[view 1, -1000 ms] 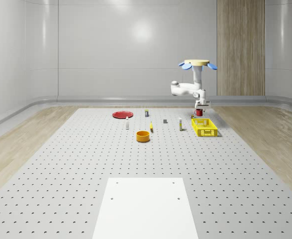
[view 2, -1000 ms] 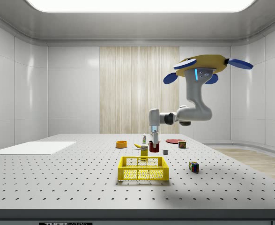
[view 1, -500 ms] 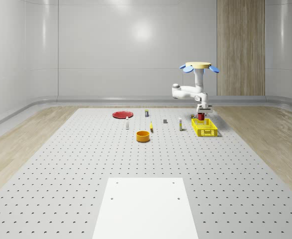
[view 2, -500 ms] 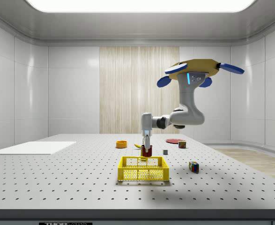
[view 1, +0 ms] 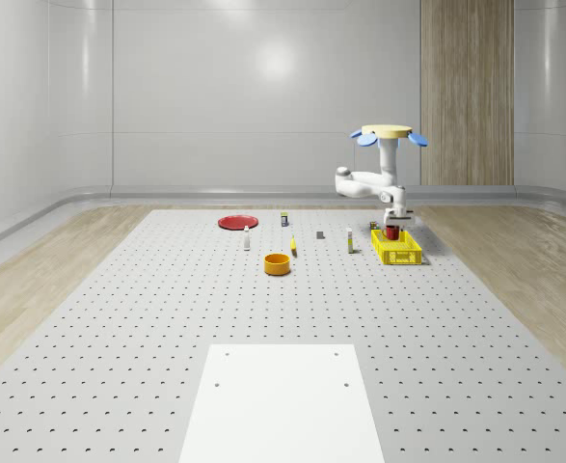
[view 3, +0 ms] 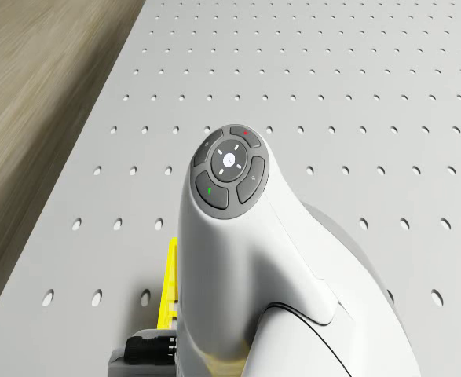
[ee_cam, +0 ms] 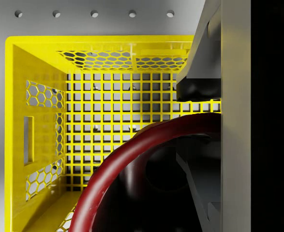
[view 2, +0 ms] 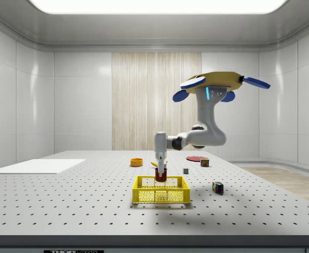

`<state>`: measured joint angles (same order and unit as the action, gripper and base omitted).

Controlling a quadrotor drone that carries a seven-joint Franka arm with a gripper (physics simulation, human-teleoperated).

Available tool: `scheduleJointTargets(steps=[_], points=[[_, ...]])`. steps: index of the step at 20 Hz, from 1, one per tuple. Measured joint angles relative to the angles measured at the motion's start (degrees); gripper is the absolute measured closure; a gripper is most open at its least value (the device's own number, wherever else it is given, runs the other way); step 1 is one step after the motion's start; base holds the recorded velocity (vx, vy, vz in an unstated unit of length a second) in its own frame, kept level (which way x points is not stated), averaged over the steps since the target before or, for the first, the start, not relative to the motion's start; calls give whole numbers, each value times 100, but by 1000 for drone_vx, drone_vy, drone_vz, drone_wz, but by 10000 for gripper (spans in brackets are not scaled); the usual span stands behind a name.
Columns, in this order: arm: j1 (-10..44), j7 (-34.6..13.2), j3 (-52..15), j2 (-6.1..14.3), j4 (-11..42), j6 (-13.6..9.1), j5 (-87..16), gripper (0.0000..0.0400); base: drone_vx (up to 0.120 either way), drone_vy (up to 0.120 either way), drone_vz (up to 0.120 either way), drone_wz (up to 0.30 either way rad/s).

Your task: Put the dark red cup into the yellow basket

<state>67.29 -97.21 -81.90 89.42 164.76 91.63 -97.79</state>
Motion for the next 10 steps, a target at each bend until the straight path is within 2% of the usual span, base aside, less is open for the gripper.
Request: scheduleJointTargets(steps=[2, 5, 10], points=[[1, -1, -1, 10, 0, 9, 4, 301, 0, 0, -80, 0], [4, -3, -3, 24, -1, 22, 9, 301, 0, 93, 0, 0], [23, -6, 162, 54, -23, 97, -141, 301, 0, 0, 0, 0]])
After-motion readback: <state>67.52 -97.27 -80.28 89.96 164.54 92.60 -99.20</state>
